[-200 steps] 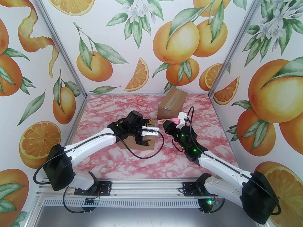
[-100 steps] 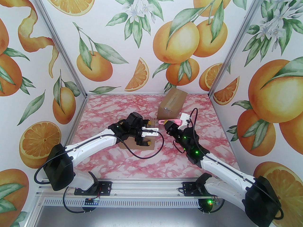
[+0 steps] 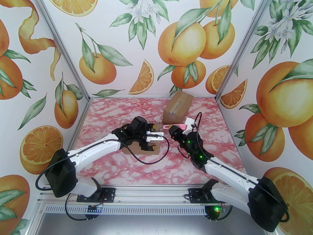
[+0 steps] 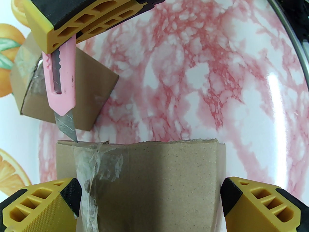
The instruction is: Unpack the express box
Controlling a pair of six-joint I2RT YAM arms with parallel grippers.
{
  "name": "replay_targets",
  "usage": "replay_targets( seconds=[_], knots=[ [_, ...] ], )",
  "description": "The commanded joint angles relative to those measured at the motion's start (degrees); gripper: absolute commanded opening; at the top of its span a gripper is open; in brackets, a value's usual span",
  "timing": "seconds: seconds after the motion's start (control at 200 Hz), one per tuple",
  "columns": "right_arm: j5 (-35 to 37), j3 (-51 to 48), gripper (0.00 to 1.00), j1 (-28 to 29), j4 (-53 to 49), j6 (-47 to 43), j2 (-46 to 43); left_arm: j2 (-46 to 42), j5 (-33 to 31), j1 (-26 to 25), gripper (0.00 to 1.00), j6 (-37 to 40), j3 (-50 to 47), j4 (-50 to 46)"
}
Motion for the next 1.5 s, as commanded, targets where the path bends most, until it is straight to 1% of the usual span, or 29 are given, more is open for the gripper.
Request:
replay_targets(
  seconds=[0.0, 0.09, 0.14, 0.28, 0.345, 0.46, 0.625, 0.781, 0.896, 0.931, 1.021, 1.176, 1.316, 1.491],
  knots=[
    [-1.5, -1.2, 0.0, 0.4, 3.2, 1.0, 0.5, -0.6, -0.4, 0.1, 1.0, -0.5, -1.1, 1.5],
    [-1.7, -1.4, 0.0, 0.3, 3.2, 1.2, 0.1, -0.5, -0.3, 0.2, 0.98, -0.5, -1.3, 1.7],
    [-1.4, -1.8, 0.0, 0.3, 5.6, 1.8, -0.3, -0.7, 0.0, 0.3, 0.97, -0.5, -1.6, 1.8],
    [-1.6, -1.8, 0.0, 0.3, 5.0, 2.2, -0.9, -1.8, 0.7, 0.7, 0.95, -0.7, -2.9, 2.8],
    [-2.4, -1.5, 0.0, 0.2, 5.0, 2.7, -0.3, -2.2, 1.2, 1.0, 0.94, -0.7, -3.4, 3.3],
    [-3.6, -0.3, 0.0, 0.3, 1.7, 2.7, 1.2, -2.9, 1.5, 1.4, 0.93, -0.6, -4.2, 4.2],
    [-4.7, -0.6, 0.0, 0.2, 3.1, 4.3, 3.5, -3.2, 1.7, 1.8, 0.9, -0.7, -4.8, 4.4],
    [-6.5, -1.0, 0.0, -0.1, 3.2, 5.7, 3.8, -3.6, 0.4, 2.3, 0.87, -0.7, -6.4, 8.0],
    [-10.3, -1.4, 0.0, -1.6, 3.2, 7.6, 3.6, -4.2, -0.7, 3.3, 0.85, -1.7, -8.0, 11.6],
    [-11.8, -1.5, 0.0, -1.9, 4.9, 8.1, 3.8, -4.6, -0.8, 3.6, 0.85, -2.3, -8.6, 12.9],
    [-15.5, -1.3, 0.0, -2.7, 4.0, 8.7, 4.2, -5.6, -1.6, 4.5, 0.84, -3.9, -10.1, 15.8],
    [-19.0, -0.3, 0.0, -3.1, -0.4, 8.3, 4.6, -6.9, -2.7, 5.7, 0.84, -6.3, -11.6, 18.3],
    [-21.6, 0.4, 0.0, -3.3, -1.8, 8.1, 5.2, -7.6, -3.8, 6.6, 0.83, -8.0, -12.9, 20.7],
    [-24.1, 1.5, 0.0, -3.5, -3.1, 8.6, 5.6, -7.0, -7.1, 7.0, 0.81, -9.9, -13.3, 22.5]
  ],
)
